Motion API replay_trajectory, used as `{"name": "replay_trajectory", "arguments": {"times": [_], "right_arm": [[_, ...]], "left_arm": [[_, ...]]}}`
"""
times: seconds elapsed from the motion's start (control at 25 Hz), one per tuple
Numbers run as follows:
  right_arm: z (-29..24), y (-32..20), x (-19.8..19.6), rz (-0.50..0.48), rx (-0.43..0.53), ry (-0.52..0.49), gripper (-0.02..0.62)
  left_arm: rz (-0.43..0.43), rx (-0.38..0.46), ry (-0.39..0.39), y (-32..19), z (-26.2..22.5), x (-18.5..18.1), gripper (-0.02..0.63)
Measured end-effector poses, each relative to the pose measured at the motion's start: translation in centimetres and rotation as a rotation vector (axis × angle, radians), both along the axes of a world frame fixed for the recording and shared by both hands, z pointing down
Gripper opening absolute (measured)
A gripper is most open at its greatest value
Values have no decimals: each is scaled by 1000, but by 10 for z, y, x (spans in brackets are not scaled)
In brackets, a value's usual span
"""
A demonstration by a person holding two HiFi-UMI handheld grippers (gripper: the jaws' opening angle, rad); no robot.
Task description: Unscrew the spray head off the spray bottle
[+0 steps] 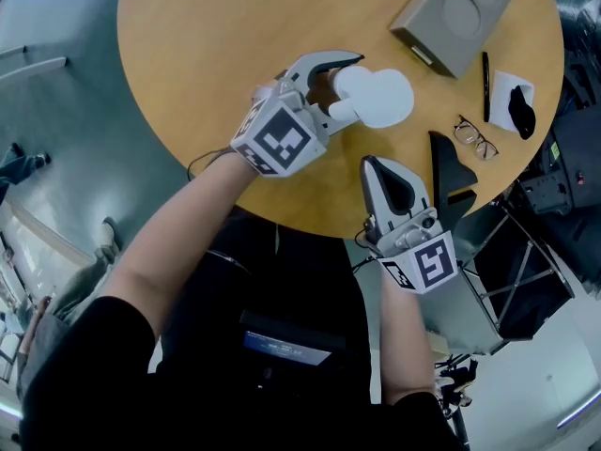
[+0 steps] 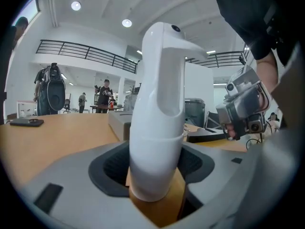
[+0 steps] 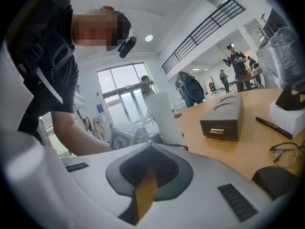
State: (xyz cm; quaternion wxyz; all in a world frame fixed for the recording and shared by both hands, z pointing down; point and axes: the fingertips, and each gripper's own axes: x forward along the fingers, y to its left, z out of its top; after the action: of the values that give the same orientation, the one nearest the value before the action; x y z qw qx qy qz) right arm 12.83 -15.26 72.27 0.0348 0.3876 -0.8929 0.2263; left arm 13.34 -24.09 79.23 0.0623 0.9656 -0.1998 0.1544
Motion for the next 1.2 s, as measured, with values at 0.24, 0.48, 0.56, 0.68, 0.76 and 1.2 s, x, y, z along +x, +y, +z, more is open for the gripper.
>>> {"name": "replay_trajectory", "arguments": {"times": [0.24, 0.48, 0.56, 0.68, 0.76, 1.2], "right_arm": [[-22, -1, -3, -3, 28, 0, -5], [-69, 3, -5, -12, 80, -4, -5], [-90, 5, -9, -19, 99, -7, -5], [-126, 10, -18, -47, 135, -8, -5], [-147, 12, -24, -67, 160, -4, -5], [-269, 30, -44, -150, 245, -18, -3]], "left_arm": [[39, -6, 46, 9, -14, 1, 305], [29, -31, 41, 30, -60, -23, 305], [16, -30, 34, 36, -83, -34, 305], [-11, -25, 29, 44, -119, -48, 305], [-28, -24, 36, 48, -142, -55, 305], [55, -75, 90, 104, -264, -58, 305]]}}
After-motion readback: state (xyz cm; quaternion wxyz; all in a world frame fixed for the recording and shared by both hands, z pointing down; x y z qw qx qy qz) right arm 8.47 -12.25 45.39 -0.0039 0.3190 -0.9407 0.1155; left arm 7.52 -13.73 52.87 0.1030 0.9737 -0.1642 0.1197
